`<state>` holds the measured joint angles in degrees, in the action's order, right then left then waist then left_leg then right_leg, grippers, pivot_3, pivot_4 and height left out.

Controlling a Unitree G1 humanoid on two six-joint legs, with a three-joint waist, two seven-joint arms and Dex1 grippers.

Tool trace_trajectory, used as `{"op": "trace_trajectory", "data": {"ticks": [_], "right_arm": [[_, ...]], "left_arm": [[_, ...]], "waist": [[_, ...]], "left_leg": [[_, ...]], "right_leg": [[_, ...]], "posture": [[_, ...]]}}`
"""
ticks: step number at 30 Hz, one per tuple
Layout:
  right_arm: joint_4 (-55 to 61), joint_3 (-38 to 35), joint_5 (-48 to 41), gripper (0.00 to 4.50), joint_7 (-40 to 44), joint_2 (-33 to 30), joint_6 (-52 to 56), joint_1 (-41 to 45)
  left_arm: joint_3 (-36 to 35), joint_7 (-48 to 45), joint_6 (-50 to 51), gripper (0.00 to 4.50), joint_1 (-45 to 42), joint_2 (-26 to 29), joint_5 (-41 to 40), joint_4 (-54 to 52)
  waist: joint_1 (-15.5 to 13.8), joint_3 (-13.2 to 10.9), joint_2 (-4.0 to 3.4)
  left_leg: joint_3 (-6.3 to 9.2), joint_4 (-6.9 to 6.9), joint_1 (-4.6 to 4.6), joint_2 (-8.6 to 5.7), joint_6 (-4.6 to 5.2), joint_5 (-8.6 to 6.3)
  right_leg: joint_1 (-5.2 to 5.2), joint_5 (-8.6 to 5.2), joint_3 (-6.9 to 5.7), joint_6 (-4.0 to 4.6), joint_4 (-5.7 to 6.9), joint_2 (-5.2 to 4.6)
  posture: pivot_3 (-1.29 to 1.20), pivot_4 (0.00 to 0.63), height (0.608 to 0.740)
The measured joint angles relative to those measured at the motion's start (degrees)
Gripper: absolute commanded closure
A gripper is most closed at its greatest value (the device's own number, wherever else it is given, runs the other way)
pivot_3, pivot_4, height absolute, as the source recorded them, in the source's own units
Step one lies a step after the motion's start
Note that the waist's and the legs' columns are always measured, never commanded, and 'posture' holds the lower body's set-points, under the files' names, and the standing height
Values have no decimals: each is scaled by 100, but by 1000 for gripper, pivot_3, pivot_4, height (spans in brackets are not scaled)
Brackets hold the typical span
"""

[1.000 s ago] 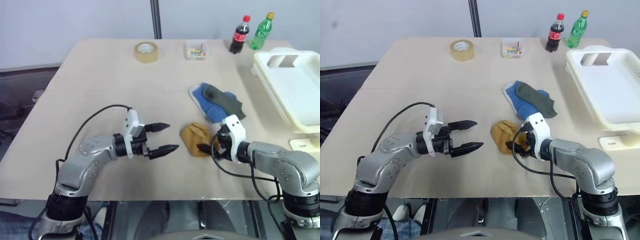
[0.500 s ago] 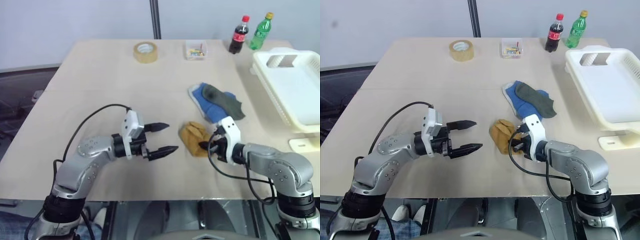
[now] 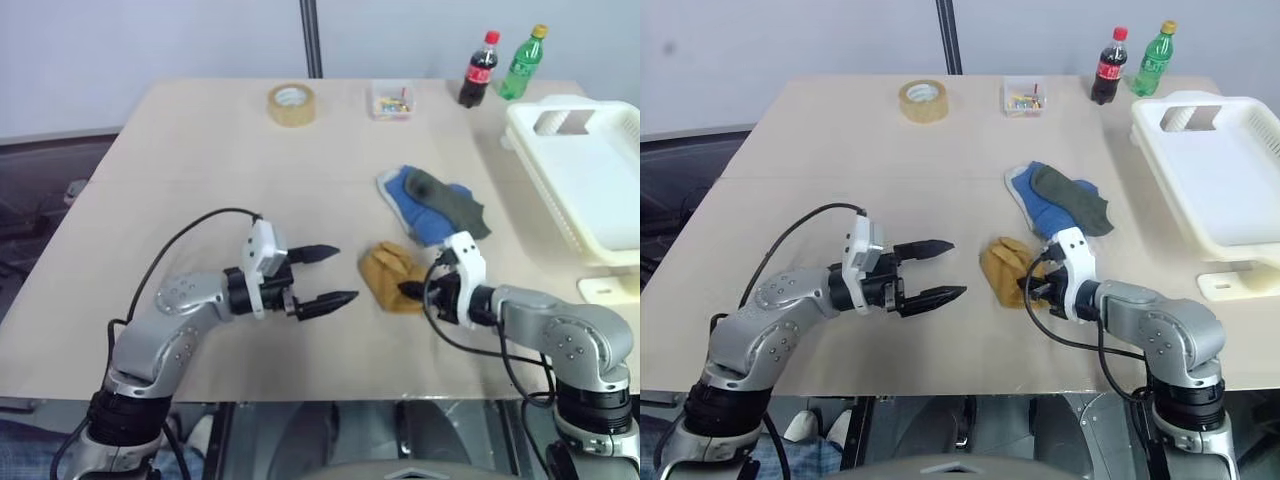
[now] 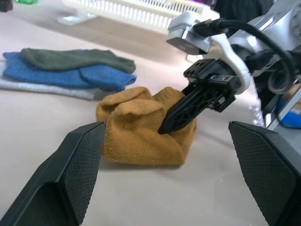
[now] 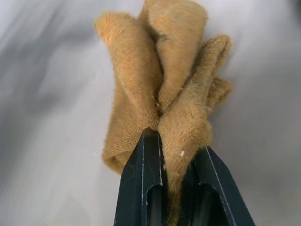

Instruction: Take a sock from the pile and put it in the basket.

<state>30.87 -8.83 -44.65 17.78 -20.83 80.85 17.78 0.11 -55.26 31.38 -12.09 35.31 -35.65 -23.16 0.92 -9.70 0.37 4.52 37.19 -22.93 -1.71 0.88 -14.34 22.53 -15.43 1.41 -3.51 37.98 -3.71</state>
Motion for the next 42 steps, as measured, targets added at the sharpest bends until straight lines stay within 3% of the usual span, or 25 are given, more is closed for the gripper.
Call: {"op": "trace_trajectory", "data": {"ticks": [7, 11, 15, 19, 25, 28, 35, 39, 40, 42], "right_arm": [[71, -1353, -888, 4461, 188, -499, 565, 859], [-869, -1924, -996, 4461, 159, -1740, 1127, 1580], [-1985, -2531, -798, 4461, 184, -2519, 1126, 2050], [-3335, -2838, -305, 4461, 68, -2772, 1016, 2333], [-4836, -3536, 469, 4461, -674, -2640, 583, 3072], [-5446, -3842, 697, 3487, -991, -2478, 259, 3247], [-6072, -3844, 1145, 84, -1376, -2429, -398, 3163], [-5752, -3072, 1496, 25, -1058, -2625, -982, 2571], [-5361, -2563, 1742, 25, -712, -2788, -1575, 2089], [-5004, -2294, 1896, 25, -392, -2845, -2056, 1707]], "left_arm": [[56, 118, -271, 0, -321, -376, 61, 14], [276, 503, -632, 0, -901, -1160, 277, 199], [531, 808, -954, 0, -1336, -1775, 551, 527], [719, 1009, -1222, 0, -1688, -2161, 768, 825], [728, 1054, -1526, 0, -1835, -2275, 973, 1103], [724, 1049, -1614, 0, -1853, -2291, 1010, 1209], [722, 1048, -1730, 0, -1858, -2307, 1044, 1281], [715, 1043, -1764, 0, -1864, -2291, 1068, 1303], [710, 1032, -1777, 0, -1862, -2284, 1068, 1314], [697, 1017, -1781, 0, -1865, -2257, 1067, 1322]], "waist": [[-14, 3, 4], [-78, -4, 0], [-57, -3, 2], [-5, -3, 0], [-2, -1, -3], [-15, -1, -3], [-25, -1, -3], [-24, 0, -6], [-25, 0, -6], [-13, 0, -6]], "left_leg": [[-1, 2, 0, 1, 1, 0], [-2, 23, -12, -10, 6, 1], [-19, 21, -12, -5, 8, -1], [-38, 20, -9, -2, 9, -1], [-81, 18, -3, 4, 9, -1], [-88, 19, -8, 3, 10, -1], [-95, 19, -15, 3, 16, -5], [-98, 21, -12, 3, 16, -5], [-95, 23, -12, 2, 17, -5], [-95, 23, -10, 3, 16, -5]], "right_leg": [[-4, 0, -3, 0, -1, 2], [-8, 3, -8, -3, -5, -9], [-8, 3, 2, -3, -7, -2], [-3, 3, 20, -3, -1, 0], [0, 3, 34, -3, 3, 8], [4, 4, 38, -4, 2, 5], [10, 4, 43, -5, -3, 4], [8, 4, 45, -7, -1, 4], [8, 4, 41, -9, -2, 4], [7, 5, 43, -10, 0, 5]], "posture": [[0, 150, 738], [0, 150, 738], [0, 150, 738], [0, 150, 738], [0, 150, 738], [0, 150, 738], [0, 150, 738], [0, 150, 738], [0, 150, 738], [0, 150, 738]]}}
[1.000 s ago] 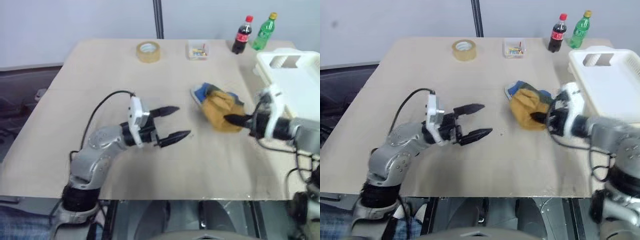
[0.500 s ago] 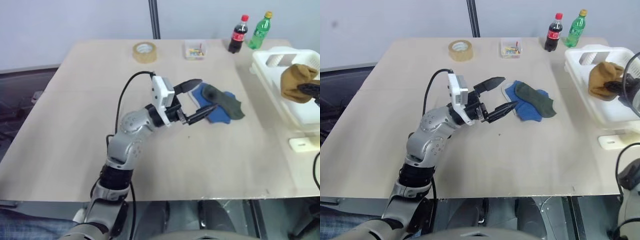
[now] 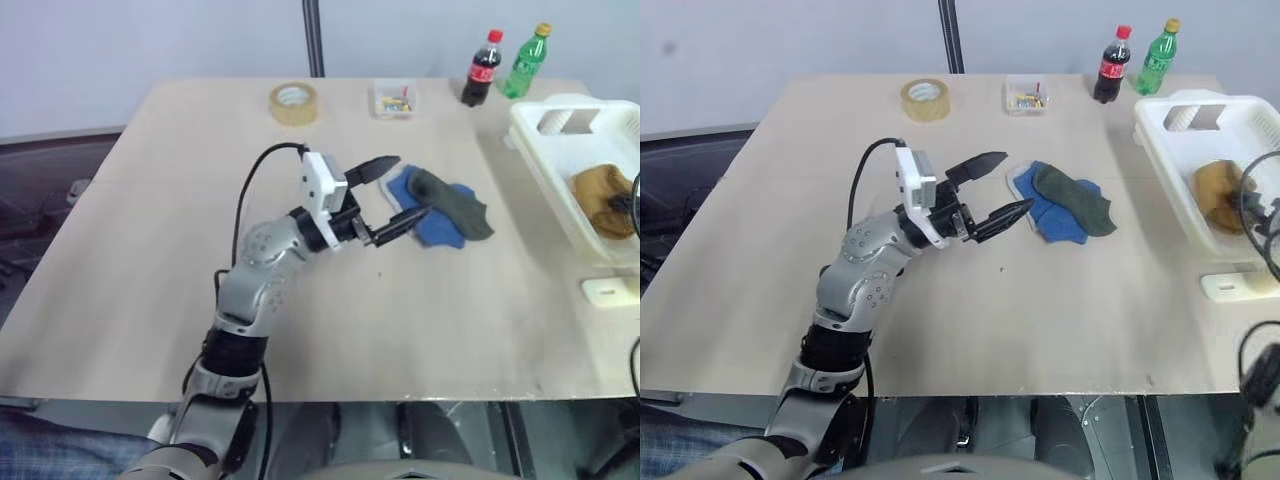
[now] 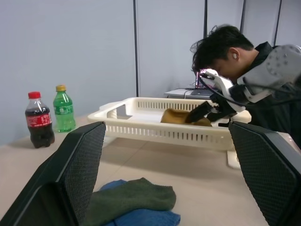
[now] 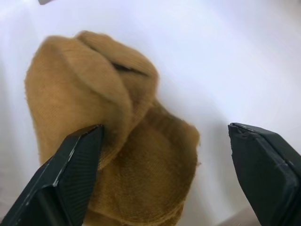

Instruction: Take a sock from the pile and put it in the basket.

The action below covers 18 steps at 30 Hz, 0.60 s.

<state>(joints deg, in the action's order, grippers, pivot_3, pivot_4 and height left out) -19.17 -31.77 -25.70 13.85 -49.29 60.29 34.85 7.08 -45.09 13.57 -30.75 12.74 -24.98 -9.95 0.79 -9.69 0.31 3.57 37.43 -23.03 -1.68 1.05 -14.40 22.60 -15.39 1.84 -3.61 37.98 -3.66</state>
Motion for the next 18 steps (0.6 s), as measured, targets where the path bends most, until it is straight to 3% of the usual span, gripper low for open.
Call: {"op": "trace_trajectory", "data": {"ticks": [9, 14, 18], "right_arm": [[1579, 126, -45, 25, 1107, -299, -942, -887], [2332, -264, -762, 25, 1992, -169, -1330, -1119], [3371, -216, -1419, 25, 2866, 295, -1545, -2236]], "left_arm": [[8, -160, 43, 0, -3, 133, -26, 7], [9, -283, 205, 0, 17, 219, -184, 3], [-9, -404, 616, 0, 179, 399, -504, -115]], "waist": [[11, 1, -1], [-3, 0, 1], [-19, -1, 3]], "left_leg": [[11, 1, 11, 7, 0, 0], [18, 1, 11, 8, 0, 0], [27, 1, 10, 12, 2, -1]], "right_leg": [[-1, 3, 20, -5, 3, 6], [-3, 3, 18, -6, 2, 7], [-7, 3, 14, -6, -2, 8]], "posture": [[0, 150, 738], [0, 150, 738], [0, 150, 738]]}}
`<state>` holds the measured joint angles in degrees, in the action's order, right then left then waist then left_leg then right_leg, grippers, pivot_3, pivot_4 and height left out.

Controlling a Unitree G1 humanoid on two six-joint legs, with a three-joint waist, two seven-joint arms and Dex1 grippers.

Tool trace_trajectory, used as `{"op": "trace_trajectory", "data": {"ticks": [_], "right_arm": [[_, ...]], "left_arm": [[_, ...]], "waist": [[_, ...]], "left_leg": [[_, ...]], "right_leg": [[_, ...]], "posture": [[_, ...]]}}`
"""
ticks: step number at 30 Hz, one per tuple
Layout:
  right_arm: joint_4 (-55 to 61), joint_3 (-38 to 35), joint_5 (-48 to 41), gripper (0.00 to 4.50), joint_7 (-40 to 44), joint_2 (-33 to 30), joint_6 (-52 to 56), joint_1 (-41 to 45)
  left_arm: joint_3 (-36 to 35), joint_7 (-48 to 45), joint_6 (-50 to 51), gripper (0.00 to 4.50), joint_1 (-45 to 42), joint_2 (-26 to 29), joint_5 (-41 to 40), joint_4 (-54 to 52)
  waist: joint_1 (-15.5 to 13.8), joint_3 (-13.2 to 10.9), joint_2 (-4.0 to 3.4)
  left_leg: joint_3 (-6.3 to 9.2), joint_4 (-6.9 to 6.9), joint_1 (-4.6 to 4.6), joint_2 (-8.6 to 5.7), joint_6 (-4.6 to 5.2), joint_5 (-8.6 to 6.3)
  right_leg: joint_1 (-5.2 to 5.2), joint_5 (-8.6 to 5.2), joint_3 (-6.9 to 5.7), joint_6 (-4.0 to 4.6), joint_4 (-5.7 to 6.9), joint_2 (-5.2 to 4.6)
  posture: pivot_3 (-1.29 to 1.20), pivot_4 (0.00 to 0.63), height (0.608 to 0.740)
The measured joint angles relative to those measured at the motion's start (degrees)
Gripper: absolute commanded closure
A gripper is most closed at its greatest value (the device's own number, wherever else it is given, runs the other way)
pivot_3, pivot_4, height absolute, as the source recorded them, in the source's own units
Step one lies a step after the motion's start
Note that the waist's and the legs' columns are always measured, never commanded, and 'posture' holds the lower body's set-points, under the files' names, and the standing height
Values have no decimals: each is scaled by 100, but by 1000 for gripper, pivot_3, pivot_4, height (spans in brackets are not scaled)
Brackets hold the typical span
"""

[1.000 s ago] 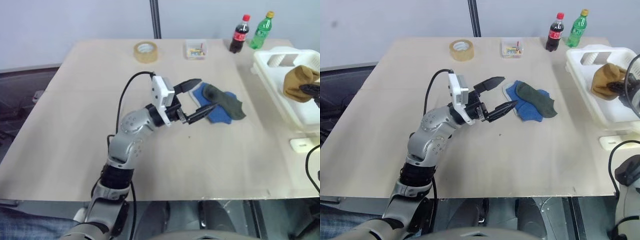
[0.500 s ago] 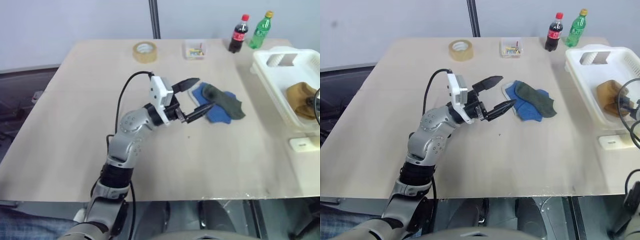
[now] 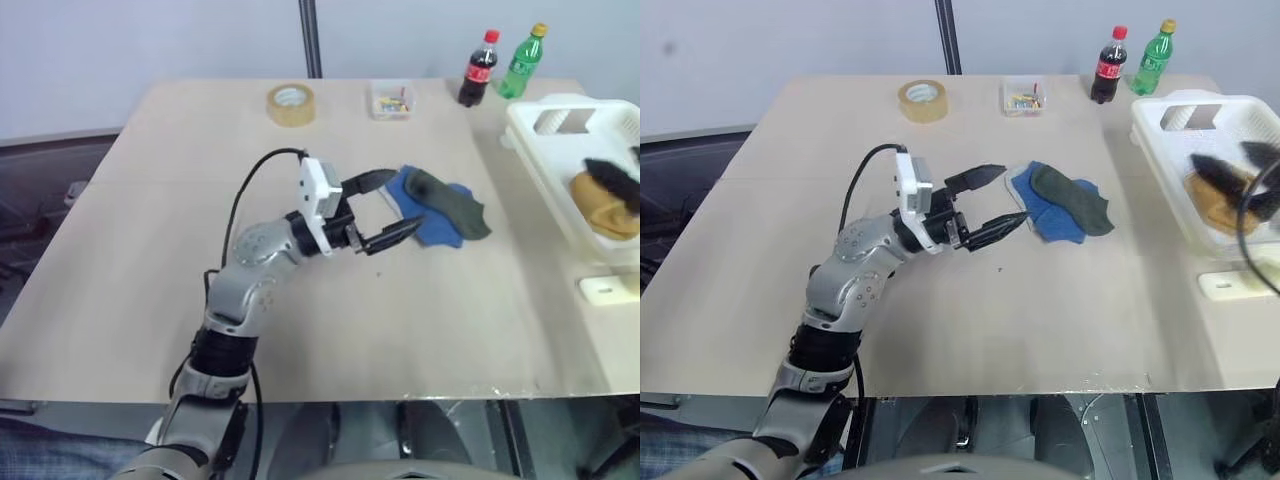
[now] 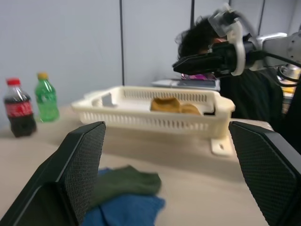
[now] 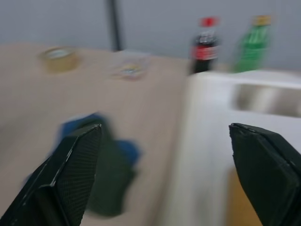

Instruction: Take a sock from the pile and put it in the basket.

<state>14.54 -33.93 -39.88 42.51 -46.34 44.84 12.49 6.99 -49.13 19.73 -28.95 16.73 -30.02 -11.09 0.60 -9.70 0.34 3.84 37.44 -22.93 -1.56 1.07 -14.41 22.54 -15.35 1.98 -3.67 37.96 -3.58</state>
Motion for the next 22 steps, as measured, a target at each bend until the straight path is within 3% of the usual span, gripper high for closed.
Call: {"op": "trace_trajectory", "data": {"ticks": [5, 13, 17, 22], "right_arm": [[935, 586, -214, 25, 378, 628, -285, -1067], [1263, 1284, 235, 25, 1479, 281, -1161, -2426], [780, 1401, 501, 25, 1793, 368, -1790, -2495], [111, 1477, 589, 25, 1881, 563, -2226, -2243]], "left_arm": [[-111, -52, 545, 0, 433, 384, -328, -247], [-692, 342, 992, 0, 2033, 1361, -243, -1014], [-1010, 521, 886, 0, 3063, 1649, -7, -1257], [-1233, 807, 833, 0, 3772, 1624, 1, -1790]], "waist": [[28, 1, -3], [18, 1, -2], [5, 2, 1], [-27, 2, 1]], "left_leg": [[-5, 2, 9, 2, 1, -1], [-6, 1, 18, 7, 0, -2], [-6, 1, 23, 9, 0, -2], [-5, 1, 22, 9, 0, -3]], "right_leg": [[2, 1, 9, -1, 9, 0], [-4, 0, 11, -1, 4, 0], [-9, 0, 10, -1, 3, -2], [-9, 0, 8, 0, 2, -9]], "posture": [[0, 150, 738], [0, 150, 738], [0, 150, 738], [0, 150, 738]]}}
